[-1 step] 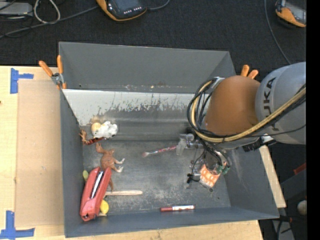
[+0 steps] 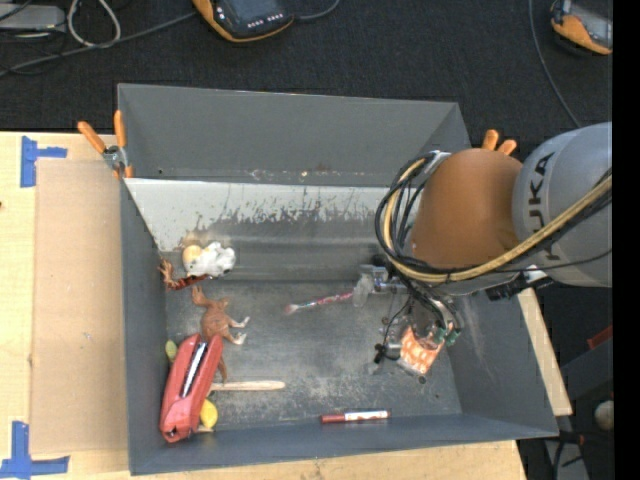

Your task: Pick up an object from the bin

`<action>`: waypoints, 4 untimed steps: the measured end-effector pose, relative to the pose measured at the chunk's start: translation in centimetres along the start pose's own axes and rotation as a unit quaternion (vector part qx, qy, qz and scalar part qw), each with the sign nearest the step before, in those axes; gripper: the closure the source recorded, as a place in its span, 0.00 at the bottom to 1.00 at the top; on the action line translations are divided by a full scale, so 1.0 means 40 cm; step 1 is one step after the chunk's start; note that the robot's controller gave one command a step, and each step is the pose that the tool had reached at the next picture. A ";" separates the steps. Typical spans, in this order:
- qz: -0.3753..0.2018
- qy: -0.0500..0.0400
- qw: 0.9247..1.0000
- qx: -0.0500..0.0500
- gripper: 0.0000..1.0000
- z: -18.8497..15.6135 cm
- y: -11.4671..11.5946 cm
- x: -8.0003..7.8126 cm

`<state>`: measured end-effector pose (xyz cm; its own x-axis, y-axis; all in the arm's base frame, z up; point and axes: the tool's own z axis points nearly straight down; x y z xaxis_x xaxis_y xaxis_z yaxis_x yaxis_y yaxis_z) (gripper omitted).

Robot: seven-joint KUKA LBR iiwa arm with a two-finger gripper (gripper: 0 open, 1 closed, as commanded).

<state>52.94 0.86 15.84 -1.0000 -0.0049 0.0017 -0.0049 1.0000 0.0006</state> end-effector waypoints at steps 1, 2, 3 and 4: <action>-0.080 0.001 0.997 -0.001 0.00 -0.036 -0.075 -0.004; -0.091 -0.003 0.996 0.000 0.00 0.091 -0.153 -0.031; -0.066 0.001 0.998 -0.001 0.00 0.164 -0.172 -0.029; -0.089 0.001 0.996 -0.001 1.00 0.223 -0.237 -0.044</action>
Offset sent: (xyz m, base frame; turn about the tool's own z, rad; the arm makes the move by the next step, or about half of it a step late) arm 0.0169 -0.0732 -0.0808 -0.1079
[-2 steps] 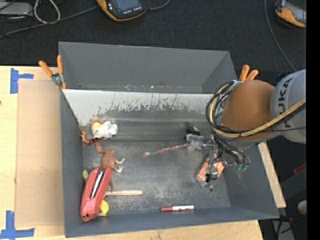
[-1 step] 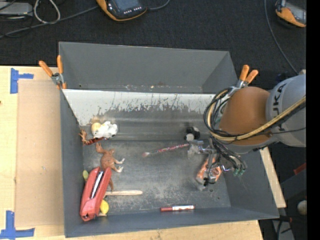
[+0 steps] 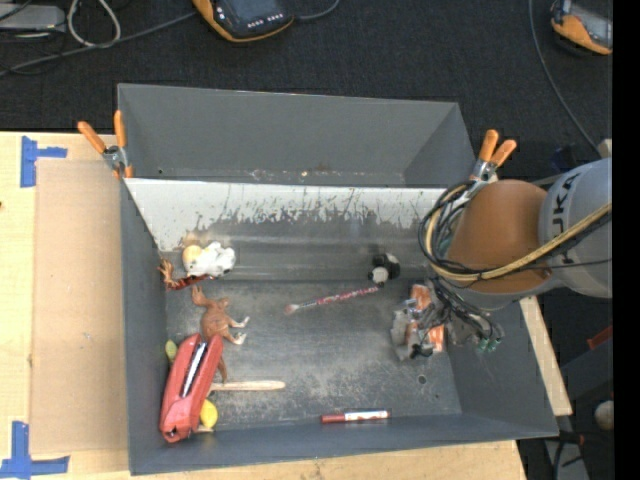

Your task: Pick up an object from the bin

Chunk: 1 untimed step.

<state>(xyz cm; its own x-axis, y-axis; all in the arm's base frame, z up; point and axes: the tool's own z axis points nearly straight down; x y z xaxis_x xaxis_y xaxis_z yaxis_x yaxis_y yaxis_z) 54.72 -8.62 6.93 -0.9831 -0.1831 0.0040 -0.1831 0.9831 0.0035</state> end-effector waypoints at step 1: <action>0.000 0.000 1.000 0.000 1.00 0.000 0.000 0.000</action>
Offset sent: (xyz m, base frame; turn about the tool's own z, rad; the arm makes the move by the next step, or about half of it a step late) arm -0.0078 -0.0150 0.0077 0.1988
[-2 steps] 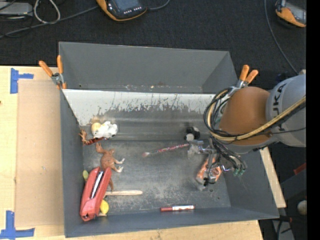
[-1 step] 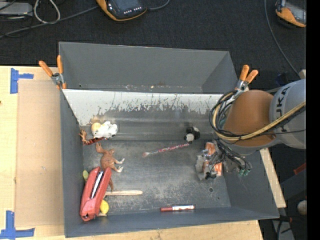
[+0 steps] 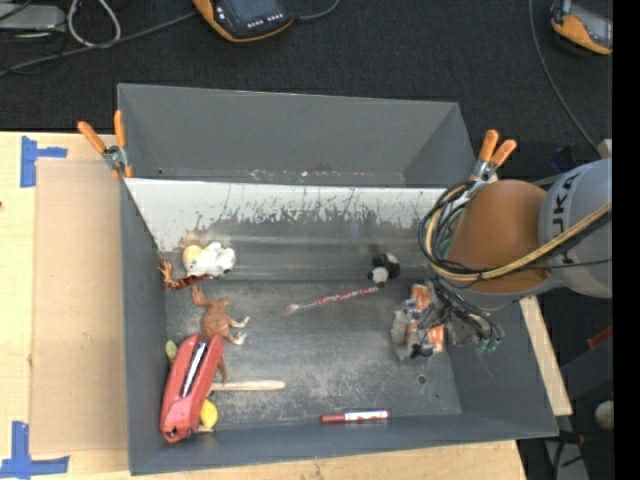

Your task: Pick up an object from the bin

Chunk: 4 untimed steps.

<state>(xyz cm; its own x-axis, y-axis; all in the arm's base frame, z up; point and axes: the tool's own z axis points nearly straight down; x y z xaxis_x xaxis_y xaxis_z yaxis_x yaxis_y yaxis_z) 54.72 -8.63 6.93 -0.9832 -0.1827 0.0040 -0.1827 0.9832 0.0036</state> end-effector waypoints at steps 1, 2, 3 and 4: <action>0.050 0.000 0.999 -0.001 1.00 -0.008 -0.014 0.013; 0.003 0.000 1.000 0.000 1.00 -0.005 -0.035 -0.014; -0.021 0.001 1.000 -0.002 0.00 0.000 -0.031 0.015; -0.021 0.001 1.000 -0.002 0.00 0.000 -0.031 0.015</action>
Offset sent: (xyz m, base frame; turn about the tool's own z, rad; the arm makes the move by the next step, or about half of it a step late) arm 0.0171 -0.0192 0.0007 -0.1220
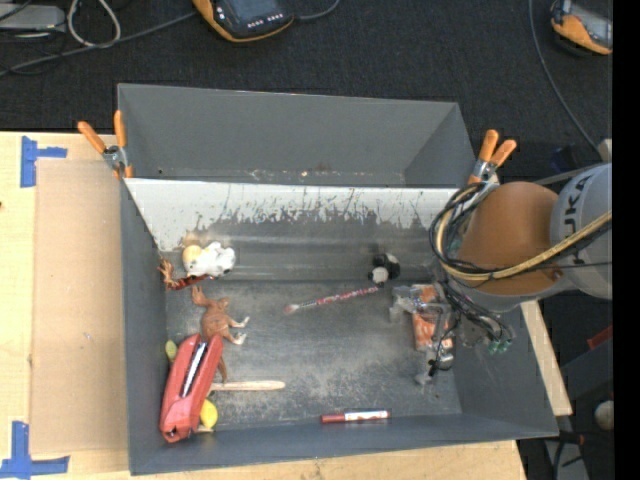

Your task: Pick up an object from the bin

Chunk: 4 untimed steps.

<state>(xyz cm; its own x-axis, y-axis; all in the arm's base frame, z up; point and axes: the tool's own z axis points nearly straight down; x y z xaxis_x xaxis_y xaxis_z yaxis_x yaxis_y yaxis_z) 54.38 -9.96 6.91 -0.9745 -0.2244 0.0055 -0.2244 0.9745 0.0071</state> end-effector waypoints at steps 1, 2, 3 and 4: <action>-0.058 0.000 0.998 -0.001 0.00 -0.047 -0.083 0.000; -0.054 0.000 0.999 -0.001 1.00 -0.110 -0.144 -0.030; -0.053 0.000 0.999 -0.001 0.00 -0.110 -0.144 -0.029; -0.053 0.000 0.999 -0.001 0.00 -0.110 -0.144 -0.029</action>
Offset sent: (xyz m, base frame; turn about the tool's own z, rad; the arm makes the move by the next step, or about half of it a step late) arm 0.0245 -0.0537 0.0440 -0.1125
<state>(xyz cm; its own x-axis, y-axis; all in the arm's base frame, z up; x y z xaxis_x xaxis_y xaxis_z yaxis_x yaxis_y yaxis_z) 56.84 -15.36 11.25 -0.9453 -0.3261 0.0040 -0.3261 0.9453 0.0101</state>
